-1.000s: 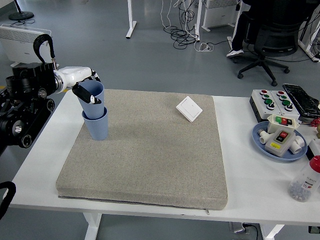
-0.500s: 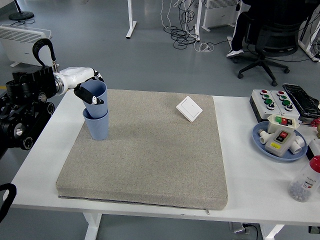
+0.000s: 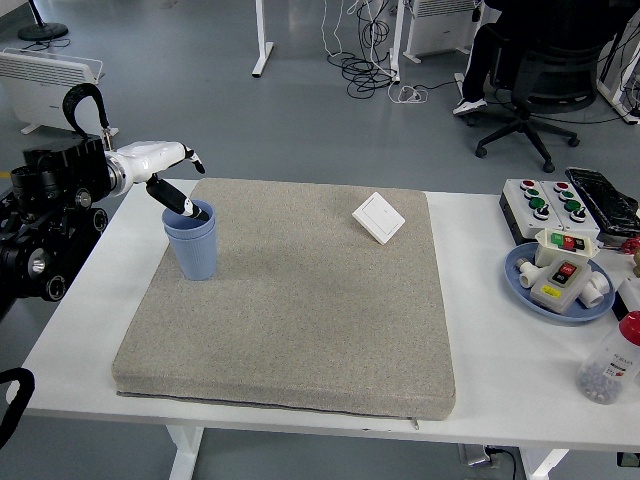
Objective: Push cup pick cup insert cup
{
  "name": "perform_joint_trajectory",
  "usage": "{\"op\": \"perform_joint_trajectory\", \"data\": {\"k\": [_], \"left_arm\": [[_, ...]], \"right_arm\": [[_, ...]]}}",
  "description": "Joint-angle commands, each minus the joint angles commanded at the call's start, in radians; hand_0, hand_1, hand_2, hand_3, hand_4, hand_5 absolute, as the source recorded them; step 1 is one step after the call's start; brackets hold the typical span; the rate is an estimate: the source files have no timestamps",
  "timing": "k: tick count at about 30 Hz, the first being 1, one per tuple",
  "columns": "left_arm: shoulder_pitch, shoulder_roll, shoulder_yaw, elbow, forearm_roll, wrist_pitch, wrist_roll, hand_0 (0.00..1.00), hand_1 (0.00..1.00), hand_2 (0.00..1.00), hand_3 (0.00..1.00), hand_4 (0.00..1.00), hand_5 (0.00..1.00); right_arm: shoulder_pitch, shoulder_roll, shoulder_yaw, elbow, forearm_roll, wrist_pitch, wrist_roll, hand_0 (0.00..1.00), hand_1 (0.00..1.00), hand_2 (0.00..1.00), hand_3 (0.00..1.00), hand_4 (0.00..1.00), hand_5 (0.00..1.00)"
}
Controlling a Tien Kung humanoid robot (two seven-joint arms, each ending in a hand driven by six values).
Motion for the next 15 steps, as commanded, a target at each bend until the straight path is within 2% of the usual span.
{"op": "perform_joint_trajectory", "data": {"k": [4,5,6,8,11,12,14,15], "left_arm": [[0.009,0.003,0.0,-0.015,-0.003,0.038,-0.008,0.953,0.971,0.998,0.915,0.998,0.467],[0.013,0.005,0.006,-0.025,-0.025,0.075,-0.004,0.953,0.971,0.998,0.915,0.998,0.467],[0.02,0.006,0.01,-0.039,-0.055,0.109,0.002,0.897,0.916,0.998,0.874,0.848,0.598],[0.032,0.008,0.013,-0.065,-0.116,0.167,0.006,0.897,0.916,0.998,0.874,0.848,0.598],[0.059,0.013,0.016,-0.134,-0.231,0.239,-0.001,0.897,0.916,0.998,0.874,0.848,0.598],[0.076,0.013,0.013,-0.164,-0.267,0.261,-0.001,0.814,0.84,0.875,0.782,0.754,0.63],[0.118,0.008,0.003,-0.232,-0.354,0.301,0.007,0.814,0.84,0.875,0.782,0.754,0.63],[0.125,0.008,0.002,-0.248,-0.393,0.306,0.008,0.814,0.84,0.875,0.782,0.754,0.63]], "right_arm": [[-0.001,0.001,0.002,0.0,0.001,-0.001,0.001,0.693,0.595,0.608,0.547,0.109,0.459],[-0.002,0.001,0.003,0.0,0.001,-0.001,0.001,0.693,0.595,0.608,0.547,0.109,0.459],[-0.003,0.002,0.004,0.0,0.001,-0.001,0.001,0.693,0.595,0.608,0.548,0.109,0.459],[-0.004,0.002,0.006,0.0,0.0,-0.001,0.001,0.693,0.595,0.608,0.548,0.109,0.459],[-0.005,0.002,0.009,0.0,-0.002,-0.001,0.001,0.693,0.595,0.608,0.548,0.109,0.459],[-0.006,0.002,0.012,0.0,-0.003,-0.002,0.002,0.693,0.595,0.607,0.548,0.109,0.459],[-0.008,0.003,0.017,0.0,-0.004,-0.003,0.002,0.693,0.595,0.607,0.548,0.109,0.459],[-0.008,0.003,0.018,0.0,-0.004,-0.003,0.002,0.693,0.595,0.607,0.548,0.109,0.459]]}}
